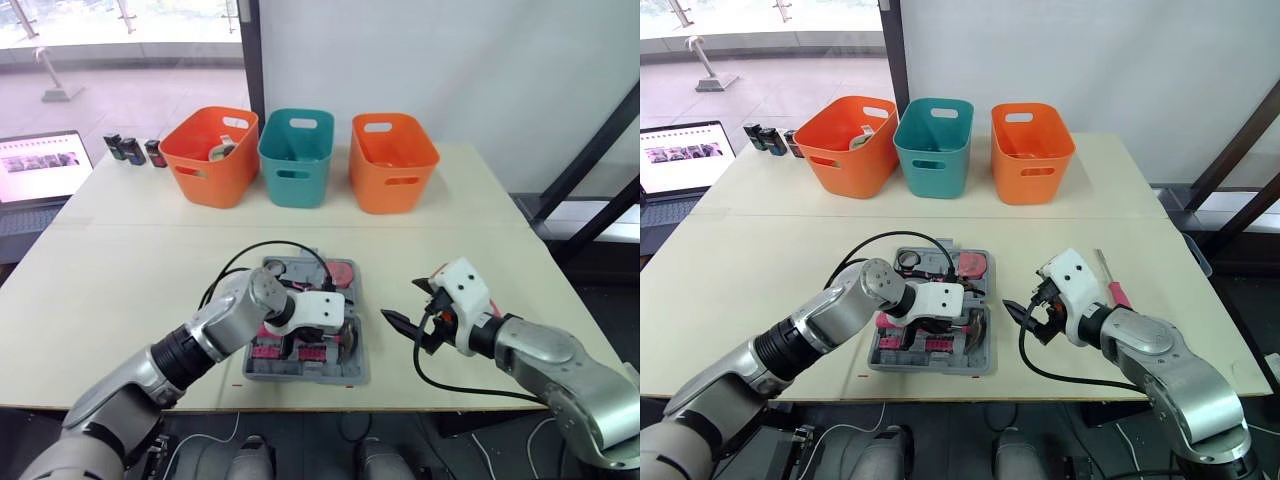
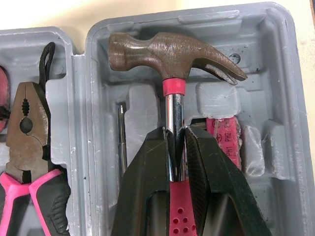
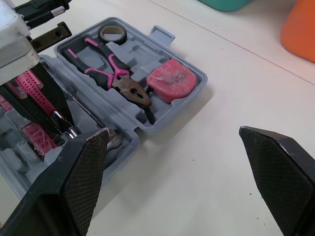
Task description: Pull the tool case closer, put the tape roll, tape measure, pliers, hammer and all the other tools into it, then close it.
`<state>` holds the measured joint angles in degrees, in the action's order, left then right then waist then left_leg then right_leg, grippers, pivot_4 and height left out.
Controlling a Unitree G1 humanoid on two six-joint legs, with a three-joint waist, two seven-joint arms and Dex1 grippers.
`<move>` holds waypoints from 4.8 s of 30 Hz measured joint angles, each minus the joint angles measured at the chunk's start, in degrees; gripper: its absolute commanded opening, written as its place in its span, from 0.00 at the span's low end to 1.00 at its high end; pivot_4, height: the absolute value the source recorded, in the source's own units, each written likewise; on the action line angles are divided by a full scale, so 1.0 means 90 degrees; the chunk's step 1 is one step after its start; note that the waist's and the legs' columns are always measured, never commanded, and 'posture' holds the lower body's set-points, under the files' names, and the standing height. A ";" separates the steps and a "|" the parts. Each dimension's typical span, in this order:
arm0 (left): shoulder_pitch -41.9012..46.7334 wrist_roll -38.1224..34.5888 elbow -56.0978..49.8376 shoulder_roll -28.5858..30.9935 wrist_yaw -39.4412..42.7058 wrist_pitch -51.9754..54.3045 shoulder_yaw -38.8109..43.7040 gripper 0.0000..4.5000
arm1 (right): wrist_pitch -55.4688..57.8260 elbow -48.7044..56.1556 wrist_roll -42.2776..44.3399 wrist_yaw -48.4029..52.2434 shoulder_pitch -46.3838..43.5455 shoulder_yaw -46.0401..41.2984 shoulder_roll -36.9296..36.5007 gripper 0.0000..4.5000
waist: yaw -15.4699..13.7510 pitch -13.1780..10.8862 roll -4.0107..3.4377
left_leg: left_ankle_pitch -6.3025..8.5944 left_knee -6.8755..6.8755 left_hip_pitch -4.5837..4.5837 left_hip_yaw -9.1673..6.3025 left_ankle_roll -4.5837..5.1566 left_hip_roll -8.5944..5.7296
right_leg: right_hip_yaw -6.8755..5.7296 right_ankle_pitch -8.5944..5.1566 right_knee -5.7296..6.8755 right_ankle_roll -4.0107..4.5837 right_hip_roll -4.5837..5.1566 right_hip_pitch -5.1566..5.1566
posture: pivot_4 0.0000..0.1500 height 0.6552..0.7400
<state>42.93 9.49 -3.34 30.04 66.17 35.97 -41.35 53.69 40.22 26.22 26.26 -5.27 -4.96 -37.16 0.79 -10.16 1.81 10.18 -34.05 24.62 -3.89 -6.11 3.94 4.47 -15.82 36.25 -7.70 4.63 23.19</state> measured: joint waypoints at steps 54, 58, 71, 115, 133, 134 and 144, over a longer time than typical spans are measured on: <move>0.0760 -0.0394 0.1351 -0.0587 0.0406 0.0548 -0.0072 0.04 | 0.0074 0.0201 0.0127 -0.0433 0.0233 0.0142 0.0271 1.00 | -0.0010 0.0001 -0.0013 | 0.0000 -0.0009 -0.0002 -0.0007 0.0002 -0.0002 | -0.0001 -0.0002 0.0008 -0.0004 -0.0001 -0.0007 | 1.00 1.00; 0.0758 -0.0348 0.1359 -0.0577 0.0407 0.0420 -0.0072 0.13 | 0.0090 0.0201 0.0142 -0.0439 0.0233 0.0142 0.0271 1.00 | -0.0010 0.0002 -0.0013 | 0.0000 -0.0009 -0.0003 -0.0007 0.0002 -0.0002 | -0.0001 -0.0002 0.0008 -0.0004 -0.0002 -0.0007 | 1.00 1.00; 0.0845 -0.0298 0.1350 -0.0585 0.0206 0.0359 0.0320 0.74 | 0.0098 0.0201 0.0232 -0.0443 0.0232 0.0139 0.0270 1.00 | -0.0002 0.0002 -0.0013 | 0.0000 -0.0009 -0.0003 -0.0008 0.0002 -0.0002 | -0.0001 -0.0002 0.0008 -0.0004 -0.0002 -0.0007 | 1.00 1.00; -0.2151 -0.1389 0.1537 -0.0269 -0.0712 -0.2702 0.2404 0.01 | -0.0126 -0.0159 0.0252 0.0108 -0.0111 0.0013 -0.0026 1.00 | 0.0000 0.0017 -0.0027 | 0.0002 -0.0010 -0.0040 -0.0011 0.0002 -0.0003 | -0.0003 -0.0004 0.0006 -0.0003 -0.0002 -0.0049 | 1.00 1.00; -0.1996 -0.0961 0.1741 -0.0169 -0.0772 -0.2844 0.1956 0.01 | -0.0013 -0.0106 0.0252 0.0103 -0.0106 -0.0018 -0.0034 1.00 | 0.0039 0.0183 -0.0092 | 0.0032 0.0009 -0.0127 0.0002 0.0046 -0.0002 | 0.0004 -0.0014 -0.0018 0.0006 0.0002 -0.0114 | 1.00 1.00; -0.2032 -0.1099 0.1738 -0.0188 -0.0787 -0.2793 0.2086 0.01 | -0.0032 -0.0125 0.0248 0.0128 -0.0107 -0.0018 -0.0057 1.00 | 0.0044 0.0182 -0.0092 | 0.0032 0.0009 -0.0126 0.0005 0.0046 -0.0002 | 0.0006 -0.0014 -0.0018 0.0006 0.0002 -0.0112 | 1.00 1.00; -0.2875 -0.3478 0.0052 0.1391 0.0004 -0.2231 0.5019 0.01 | -0.1088 -0.0978 -0.0155 0.0570 0.0206 -0.0611 -0.0640 1.00 | 0.0023 0.0108 -0.0091 | 0.0033 0.0008 -0.0038 0.0013 0.0051 0.0000 | 0.0010 -0.0019 -0.0017 -0.0007 0.0002 -0.0035 | 1.00 1.00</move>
<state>17.06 -21.82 -2.87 42.56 66.20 15.89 3.82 43.90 31.42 24.82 31.39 -3.41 -10.45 -42.91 1.00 -9.20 0.99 10.47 -33.98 24.28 -3.77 -5.66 3.94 4.56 -15.99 36.10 -7.76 4.65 22.87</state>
